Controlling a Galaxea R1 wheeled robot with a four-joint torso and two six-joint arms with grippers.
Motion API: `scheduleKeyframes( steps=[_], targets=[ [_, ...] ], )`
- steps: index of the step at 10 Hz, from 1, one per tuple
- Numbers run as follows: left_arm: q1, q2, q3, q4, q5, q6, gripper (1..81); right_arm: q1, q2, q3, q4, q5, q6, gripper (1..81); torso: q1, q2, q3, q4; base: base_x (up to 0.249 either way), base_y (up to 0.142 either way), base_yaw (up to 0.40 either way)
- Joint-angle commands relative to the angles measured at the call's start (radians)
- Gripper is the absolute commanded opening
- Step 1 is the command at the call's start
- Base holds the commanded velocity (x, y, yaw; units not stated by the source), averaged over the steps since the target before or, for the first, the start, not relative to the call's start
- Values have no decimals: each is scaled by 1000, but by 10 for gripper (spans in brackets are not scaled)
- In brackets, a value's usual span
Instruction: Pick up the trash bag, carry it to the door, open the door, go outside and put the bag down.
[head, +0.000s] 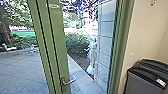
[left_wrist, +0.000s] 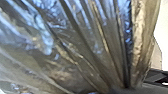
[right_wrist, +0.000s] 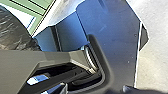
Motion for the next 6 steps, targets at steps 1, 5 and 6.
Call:
scheduleKeyframes(
  steps=[1,5,6],
  targets=[
    [-52,-41,52,11,50,11,10,35,-71,138,-12,-60,-6,811,0,0,0,0,0,0,305],
    [-46,-51,77,31,47,11,10,29,-95,175,-15,-61,-6,811,0,0,0,0,0,0,305],
    [-47,-48,77,34,47,11,10,30,-81,155,-14,-61,-5,811,0,0,0,0,0,0,305]
  ],
)
